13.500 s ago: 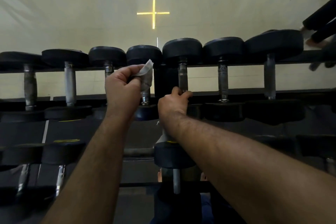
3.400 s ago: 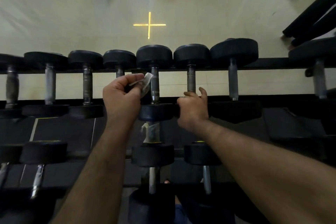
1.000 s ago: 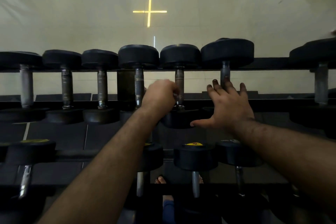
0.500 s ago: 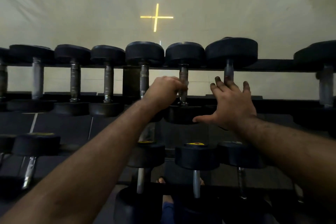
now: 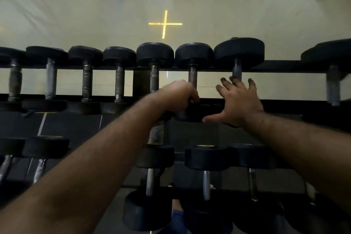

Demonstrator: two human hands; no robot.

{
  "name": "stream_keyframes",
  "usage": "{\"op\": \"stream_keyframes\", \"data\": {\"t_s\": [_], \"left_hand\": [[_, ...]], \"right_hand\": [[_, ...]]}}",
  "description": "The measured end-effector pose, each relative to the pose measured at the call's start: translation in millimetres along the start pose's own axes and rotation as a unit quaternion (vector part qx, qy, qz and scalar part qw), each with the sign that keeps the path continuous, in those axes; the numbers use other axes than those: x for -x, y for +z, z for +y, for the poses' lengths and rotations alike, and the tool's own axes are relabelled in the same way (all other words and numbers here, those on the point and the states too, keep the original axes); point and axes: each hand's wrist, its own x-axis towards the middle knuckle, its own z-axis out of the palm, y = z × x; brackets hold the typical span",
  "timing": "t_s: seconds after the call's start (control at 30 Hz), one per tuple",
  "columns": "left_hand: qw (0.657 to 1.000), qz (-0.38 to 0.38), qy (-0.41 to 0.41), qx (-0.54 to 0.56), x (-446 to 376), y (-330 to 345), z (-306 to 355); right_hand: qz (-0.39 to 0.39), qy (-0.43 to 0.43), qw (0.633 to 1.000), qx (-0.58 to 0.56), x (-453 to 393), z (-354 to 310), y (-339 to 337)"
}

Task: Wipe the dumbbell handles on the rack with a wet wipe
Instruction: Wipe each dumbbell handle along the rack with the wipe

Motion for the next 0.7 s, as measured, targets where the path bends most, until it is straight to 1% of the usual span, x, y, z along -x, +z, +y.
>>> {"op": "stream_keyframes", "data": {"t_s": [0.03, 0.07, 0.1, 0.13, 0.17, 0.2, 0.23, 0.27, 0.33, 0.37, 0.4, 0.47, 0.6, 0.67, 0.7], "left_hand": [[0.999, 0.027, -0.016, 0.036, 9.0, -5.9, -1.3], [0.993, 0.071, -0.037, 0.083, 18.8, -12.4, -2.5], [0.980, 0.127, -0.060, 0.140, 27.7, -18.1, -3.7], [0.960, 0.182, -0.081, 0.197, 35.6, -23.1, -4.4], [0.935, 0.238, -0.101, 0.245, 41.2, -26.3, -6.0], [0.908, 0.290, -0.121, 0.277, 44.6, -28.5, -8.5], [0.882, 0.336, -0.143, 0.297, 46.7, -29.3, -12.6], [0.857, 0.371, -0.165, 0.318, 48.8, -30.5, -16.3], [0.793, 0.423, -0.190, 0.395, 53.2, -33.8, -22.4], [0.762, 0.441, -0.192, 0.434, 55.0, -34.6, -25.3], [0.743, 0.450, -0.190, 0.457, 57.3, -34.8, -26.8], [0.731, 0.452, -0.178, 0.479, 61.1, -33.8, -25.8], [0.714, 0.434, -0.161, 0.525, 66.5, -23.4, -22.7], [0.697, 0.432, -0.165, 0.548, 67.2, -20.0, -17.0], [0.687, 0.432, -0.173, 0.559, 66.3, -18.7, -15.3]], "right_hand": [[-0.008, -0.016, 1.000, 0.005, 1.0, -0.8, -4.0], [-0.006, -0.051, 0.999, 0.011, 1.1, -3.8, -7.1], [0.008, -0.105, 0.994, 0.020, 0.3, -10.2, -10.5], [0.041, -0.165, 0.985, 0.029, -2.7, -21.6, -12.9], [0.059, -0.215, 0.974, 0.038, -7.5, -37.4, -17.2], [0.047, -0.244, 0.968, 0.043, -14.0, -56.9, -23.8], [0.007, -0.237, 0.970, 0.042, -20.3, -78.6, -32.7], [-0.039, -0.198, 0.979, 0.036, -27.3, -100.8, -39.7], [-0.131, -0.092, 0.986, 0.055, -36.4, -141.1, -47.9], [-0.158, -0.052, 0.983, 0.074, -38.2, -154.8, -46.3], [-0.166, -0.025, 0.981, 0.095, -39.7, -163.8, -38.7], [-0.157, 0.006, 0.983, 0.097, -41.5, -170.4, -21.6], [-0.080, 0.020, 0.996, 0.014, -35.2, -164.1, -12.8], [-0.037, 0.022, 0.999, -0.031, -29.5, -152.5, -5.7], [-0.013, 0.030, 0.997, -0.075, -24.4, -143.5, 1.1]]}}
